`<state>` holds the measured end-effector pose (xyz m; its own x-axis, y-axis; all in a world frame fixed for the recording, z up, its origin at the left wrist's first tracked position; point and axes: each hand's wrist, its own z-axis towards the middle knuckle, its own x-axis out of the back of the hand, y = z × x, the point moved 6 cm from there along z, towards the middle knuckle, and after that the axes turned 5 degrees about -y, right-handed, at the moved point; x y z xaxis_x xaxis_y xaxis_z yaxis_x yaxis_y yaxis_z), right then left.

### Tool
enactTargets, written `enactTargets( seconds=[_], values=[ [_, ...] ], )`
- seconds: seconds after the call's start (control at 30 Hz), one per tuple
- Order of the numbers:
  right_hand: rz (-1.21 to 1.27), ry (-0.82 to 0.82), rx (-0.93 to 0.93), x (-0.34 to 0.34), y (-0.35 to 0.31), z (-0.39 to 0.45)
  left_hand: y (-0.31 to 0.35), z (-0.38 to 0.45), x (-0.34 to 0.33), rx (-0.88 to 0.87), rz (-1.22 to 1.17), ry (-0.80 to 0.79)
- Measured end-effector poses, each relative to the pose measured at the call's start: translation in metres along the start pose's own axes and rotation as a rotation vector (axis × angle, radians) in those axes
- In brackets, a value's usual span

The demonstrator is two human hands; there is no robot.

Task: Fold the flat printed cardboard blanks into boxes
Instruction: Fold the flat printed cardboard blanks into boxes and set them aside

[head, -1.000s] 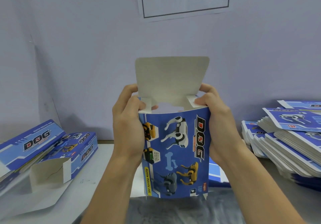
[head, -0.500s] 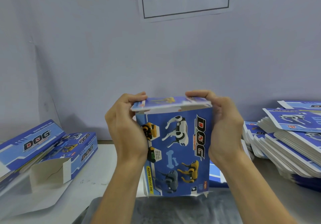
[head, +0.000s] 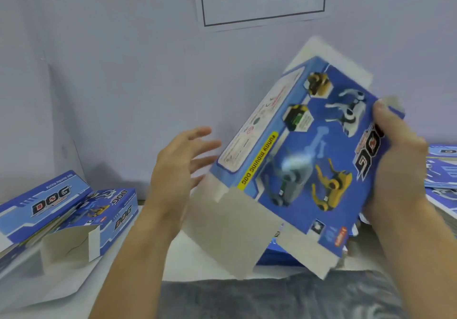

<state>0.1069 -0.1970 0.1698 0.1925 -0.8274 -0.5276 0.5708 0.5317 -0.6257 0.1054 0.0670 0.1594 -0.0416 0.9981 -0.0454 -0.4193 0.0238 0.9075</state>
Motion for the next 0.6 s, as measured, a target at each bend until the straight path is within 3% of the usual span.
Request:
enactTargets(
  seconds=[0.13, 0.2, 0.3, 0.37, 0.5, 0.6],
  values=[
    [-0.123, -0.245, -0.331, -0.012, 0.019, -0.010, -0.019, -0.001, 0.005, 0.174, -0.052, -0.124],
    [-0.182, -0.410, -0.420, -0.022, 0.029, -0.015, -0.028, 0.000, 0.006, 0.240, -0.123, -0.126],
    [-0.367, -0.536, -0.726, -0.028, 0.056, -0.023, -0.034, 0.003, 0.009, 0.232, -0.038, -0.093],
    [-0.306, -0.496, -0.788, -0.026, 0.068, -0.022, -0.038, 0.005, 0.014, 0.207, 0.059, -0.049],
    [-0.268, -0.459, -0.726, -0.015, 0.081, -0.019, -0.040, 0.006, 0.017, 0.171, 0.089, -0.009],
    [-0.264, -0.440, -0.689, -0.019, 0.081, -0.012, -0.040, 0.005, 0.010, 0.177, 0.082, -0.092]
  ],
)
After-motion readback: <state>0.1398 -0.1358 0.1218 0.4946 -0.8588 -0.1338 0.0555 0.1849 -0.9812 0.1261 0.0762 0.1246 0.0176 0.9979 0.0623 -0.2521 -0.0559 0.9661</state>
